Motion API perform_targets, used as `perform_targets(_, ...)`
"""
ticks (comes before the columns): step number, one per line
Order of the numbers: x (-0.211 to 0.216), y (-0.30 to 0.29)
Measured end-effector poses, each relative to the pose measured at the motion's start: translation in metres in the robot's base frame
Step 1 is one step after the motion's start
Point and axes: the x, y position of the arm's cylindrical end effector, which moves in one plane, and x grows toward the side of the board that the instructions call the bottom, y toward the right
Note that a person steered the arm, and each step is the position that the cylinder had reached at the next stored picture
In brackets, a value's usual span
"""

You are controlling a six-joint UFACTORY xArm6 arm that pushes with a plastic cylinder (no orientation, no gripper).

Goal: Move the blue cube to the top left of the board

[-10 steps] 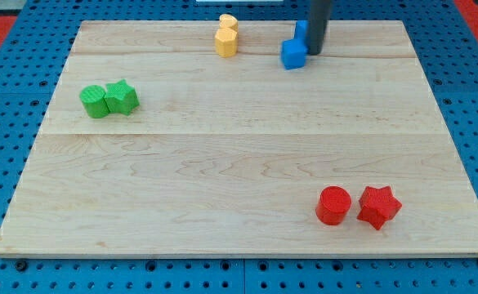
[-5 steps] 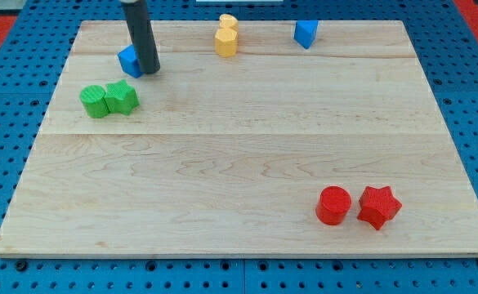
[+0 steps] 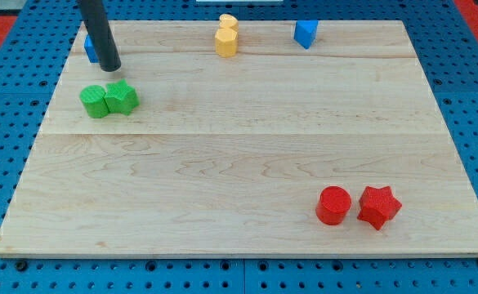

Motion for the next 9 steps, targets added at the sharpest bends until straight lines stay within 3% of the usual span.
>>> perform_targets(1,-0.009,-0.03)
perform_targets(2,-0.038,-0.025)
perform_targets(4,-0.038,-0.083)
perform_targets(6,-0.05,-0.05)
perform_targets(7,-0.002,-0.059)
perform_targets(8,0.02,-0.014)
perform_targets(9,-0.009,0.024)
